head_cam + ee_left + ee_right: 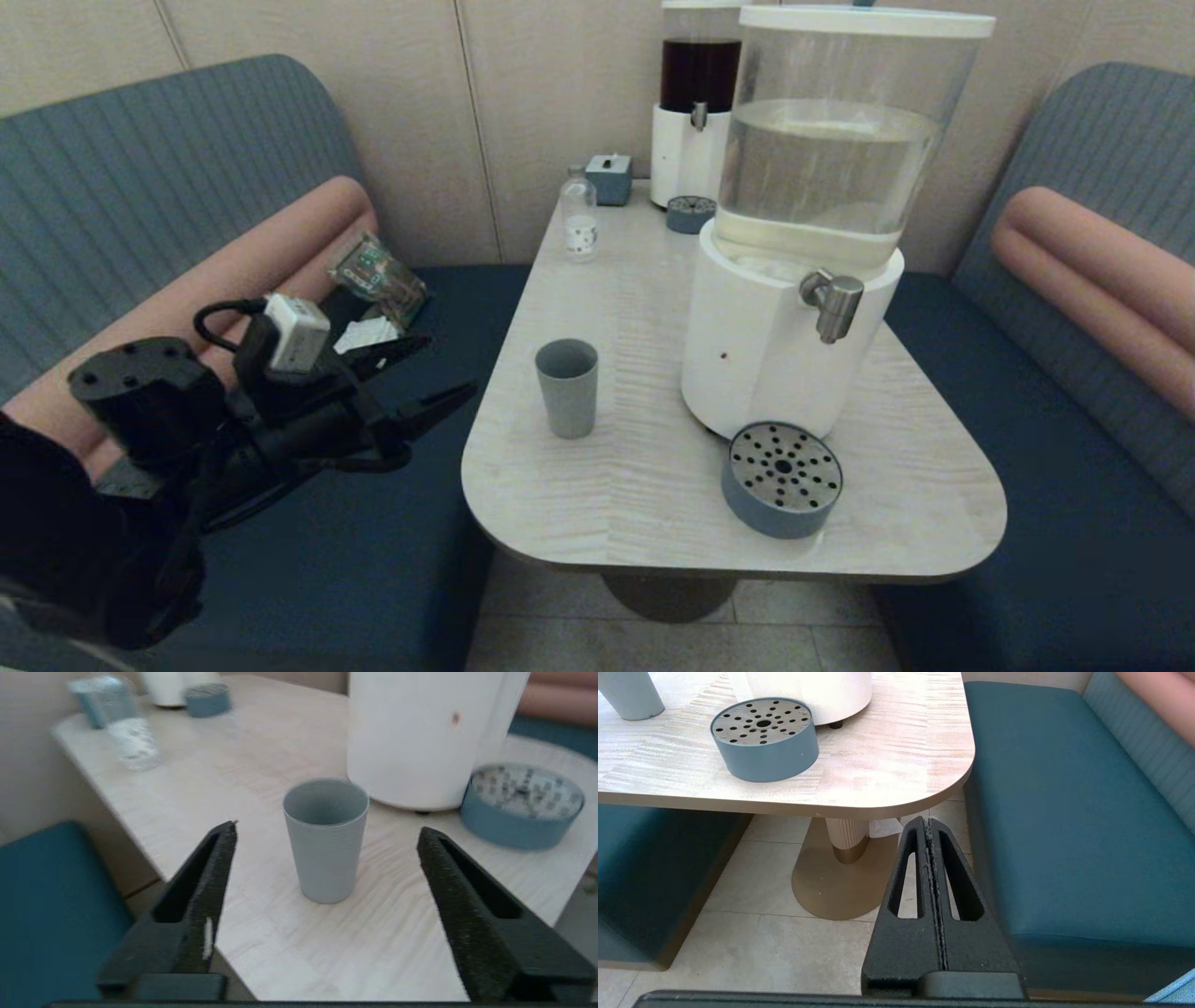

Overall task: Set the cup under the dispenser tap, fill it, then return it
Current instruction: Pick up the cup

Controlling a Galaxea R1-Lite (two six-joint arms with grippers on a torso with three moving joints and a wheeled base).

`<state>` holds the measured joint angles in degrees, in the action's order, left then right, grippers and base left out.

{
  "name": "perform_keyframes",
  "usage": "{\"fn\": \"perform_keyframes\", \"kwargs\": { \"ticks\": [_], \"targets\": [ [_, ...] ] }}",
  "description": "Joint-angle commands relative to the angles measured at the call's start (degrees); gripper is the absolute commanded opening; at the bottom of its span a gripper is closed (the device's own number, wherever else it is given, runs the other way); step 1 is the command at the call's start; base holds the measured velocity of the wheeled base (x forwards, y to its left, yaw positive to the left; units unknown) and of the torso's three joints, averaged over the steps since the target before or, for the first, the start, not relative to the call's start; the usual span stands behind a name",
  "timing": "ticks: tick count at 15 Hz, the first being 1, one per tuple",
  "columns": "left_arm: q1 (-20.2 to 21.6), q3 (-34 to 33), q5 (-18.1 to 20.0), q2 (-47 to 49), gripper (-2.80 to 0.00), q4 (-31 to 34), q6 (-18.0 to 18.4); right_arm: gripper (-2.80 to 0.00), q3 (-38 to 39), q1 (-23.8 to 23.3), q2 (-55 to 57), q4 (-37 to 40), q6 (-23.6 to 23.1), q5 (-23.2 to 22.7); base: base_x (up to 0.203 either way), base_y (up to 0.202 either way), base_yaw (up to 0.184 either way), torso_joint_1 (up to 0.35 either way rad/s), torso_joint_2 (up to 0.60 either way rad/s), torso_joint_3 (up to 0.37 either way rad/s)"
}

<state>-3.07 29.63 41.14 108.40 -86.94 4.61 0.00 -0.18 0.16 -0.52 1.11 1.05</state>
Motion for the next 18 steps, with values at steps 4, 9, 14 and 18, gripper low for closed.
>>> {"fn": "perform_keyframes", "kwargs": {
  "ticks": [4,9,14,18],
  "targets": [
    [0.0,10.0,5.8,12.7,0.0,-0.7,1.8,-2.8,0.0,0.0,0.0,-0.1,0.0,0.0,0.0,0.0,0.0,0.0,0.0,0.0],
    [-0.1,16.7,6.7,20.1,0.0,-0.7,2.1,-2.8,0.0,0.0,0.0,-0.1,0.0,0.0,0.0,0.0,0.0,0.0,0.0,0.0],
    [-1.1,19.3,9.4,25.2,0.0,-0.7,1.6,-2.8,0.0,0.0,0.0,0.0,0.0,0.0,0.0,0.0,0.0,0.0,0.0,0.0],
    [-3.3,24.1,9.6,29.0,0.0,-0.7,1.2,-2.8,0.0,0.0,0.0,-0.1,0.0,0.0,0.0,0.0,0.0,0.0,0.0,0.0]
  ]
}}
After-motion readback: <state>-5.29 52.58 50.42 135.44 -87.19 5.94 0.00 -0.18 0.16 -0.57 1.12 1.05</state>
